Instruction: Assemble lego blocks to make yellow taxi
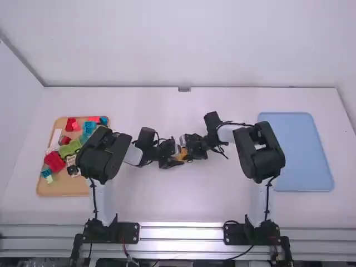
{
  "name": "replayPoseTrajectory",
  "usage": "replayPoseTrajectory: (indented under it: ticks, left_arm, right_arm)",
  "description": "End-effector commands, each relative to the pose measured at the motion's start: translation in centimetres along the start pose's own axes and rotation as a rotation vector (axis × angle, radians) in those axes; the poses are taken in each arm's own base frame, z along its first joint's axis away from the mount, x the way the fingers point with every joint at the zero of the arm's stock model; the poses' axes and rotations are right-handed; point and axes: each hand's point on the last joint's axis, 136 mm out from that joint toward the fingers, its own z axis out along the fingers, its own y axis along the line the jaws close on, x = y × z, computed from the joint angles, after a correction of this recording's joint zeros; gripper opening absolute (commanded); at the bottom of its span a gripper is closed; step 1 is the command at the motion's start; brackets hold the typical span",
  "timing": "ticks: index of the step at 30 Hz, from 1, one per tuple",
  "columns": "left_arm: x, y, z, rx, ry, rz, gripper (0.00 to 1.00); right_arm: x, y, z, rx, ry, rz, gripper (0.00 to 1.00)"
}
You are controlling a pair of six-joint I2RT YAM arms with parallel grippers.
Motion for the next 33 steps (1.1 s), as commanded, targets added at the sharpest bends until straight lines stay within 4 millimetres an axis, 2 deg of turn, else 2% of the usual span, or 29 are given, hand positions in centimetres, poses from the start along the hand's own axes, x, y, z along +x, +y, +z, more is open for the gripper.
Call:
replayPoseTrajectory:
  ticks: [1, 3, 11, 13, 15, 16, 17, 19, 22, 23, 25, 26, 28, 33]
  left_arm:
    - [0.0, 0.0, 0.1, 0.010, -0.005, -0.024, 0.22]
    - [0.0, 0.0, 0.1, 0.010, -0.005, -0.023, 0.22]
    - [0.0, 0.0, 0.1, 0.010, -0.005, -0.024, 0.24]
    - [0.0, 0.0, 0.1, 0.009, -0.005, -0.024, 0.26]
    - [0.1, 0.0, 0.1, 0.008, -0.003, -0.024, 0.29]
    - [0.1, 0.0, 0.1, 0.008, -0.003, -0.024, 0.36]
    - [0.1, 0.0, 0.1, 0.007, -0.003, -0.023, 0.49]
    - [0.0, 0.0, 0.1, 0.007, -0.004, -0.021, 0.62]
    - [0.0, 0.1, 0.1, 0.005, -0.006, -0.020, 0.86]
    - [0.0, 0.1, 0.1, 0.005, -0.006, -0.019, 0.99]
    - [-0.4, 0.3, -0.1, 0.000, -0.011, -0.033, 0.99]
    - [-0.5, 0.3, -0.1, -0.001, -0.011, -0.035, 0.99]
    - [-1.5, 0.6, -0.5, -0.012, -0.023, -0.047, 0.99]
    - [-3.5, 1.4, -2.5, -0.043, -0.023, -0.047, 0.99]
  right_arm:
    - [1.5, 1.0, -0.1, -0.019, -0.020, 0.028, 0.40]
    - [0.4, 0.8, -0.8, -0.009, -0.100, -0.017, 0.43]
    - [-1.8, -0.3, -2.8, 0.033, -0.262, -0.082, 0.58]
    - [-2.5, -0.8, -3.9, 0.049, -0.292, -0.080, 0.73]
    - [-3.1, -1.4, -5.2, 0.072, -0.311, -0.074, 0.98]
    - [-3.2, -1.7, -6.1, 0.086, -0.309, -0.063, 0.99]
    - [-3.2, -2.0, -6.9, 0.095, -0.298, -0.042, 0.99]
    - [-2.7, -2.1, -7.9, 0.105, -0.275, -0.006, 0.99]
    - [-1.0, -2.0, -8.7, 0.112, -0.208, 0.058, 0.99]
    - [0.2, -1.7, -8.9, 0.114, -0.173, 0.088, 0.99]
    - [1.8, -1.1, -8.7, 0.127, -0.149, 0.110, 0.99]
    - [1.8, -1.0, -8.7, 0.128, -0.149, 0.110, 0.99]
    - [3.0, -0.5, -7.6, 0.149, -0.152, 0.136, 0.99]
    - [3.7, -0.5, -5.2, 0.199, -0.170, 0.189, 0.99]
